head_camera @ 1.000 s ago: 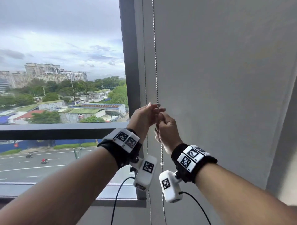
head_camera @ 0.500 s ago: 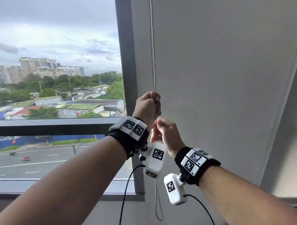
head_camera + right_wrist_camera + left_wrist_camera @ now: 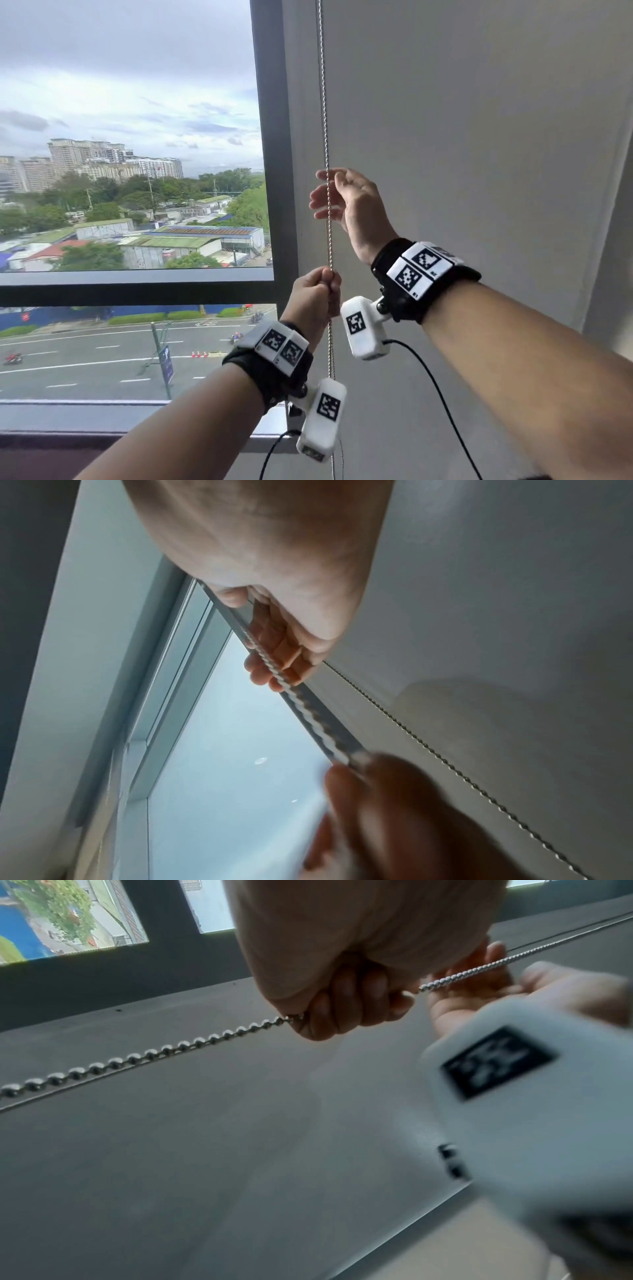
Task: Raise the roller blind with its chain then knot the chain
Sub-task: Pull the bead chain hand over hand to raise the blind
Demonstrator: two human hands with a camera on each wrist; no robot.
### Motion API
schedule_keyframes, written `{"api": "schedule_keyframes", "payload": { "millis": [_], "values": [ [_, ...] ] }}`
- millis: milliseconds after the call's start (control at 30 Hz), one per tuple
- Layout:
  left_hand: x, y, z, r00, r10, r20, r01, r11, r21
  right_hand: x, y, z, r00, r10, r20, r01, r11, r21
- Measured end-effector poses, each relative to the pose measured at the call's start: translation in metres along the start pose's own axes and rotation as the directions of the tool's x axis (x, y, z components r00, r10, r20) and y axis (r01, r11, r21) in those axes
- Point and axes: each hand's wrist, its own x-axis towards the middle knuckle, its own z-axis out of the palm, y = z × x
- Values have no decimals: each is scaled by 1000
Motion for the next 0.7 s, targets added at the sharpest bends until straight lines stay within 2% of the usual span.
{"api": "schedule_keyframes", "payload": {
  "millis": [167,333,467,567,700],
  "values": [
    [-14,-17,-10,998,-66,-2,66,996,58,6,-12,16,998,61,2,-61,993,99],
    [-20,-15,-14,999,-31,34,30,998,52,1,-10,26,995,85,-57,-79,993,90],
    [-23,-17,-19,996,-59,66,52,994,97,0,-11,26,996,69,-62,-63,994,94],
    [-18,-13,-23,993,-83,88,82,997,9,-1,-7,25,996,63,-67,-55,992,114],
    [-2,2,-23,993,-12,113,21,997,-79,-7,5,21,994,77,-77,-69,992,102]
  ]
}}
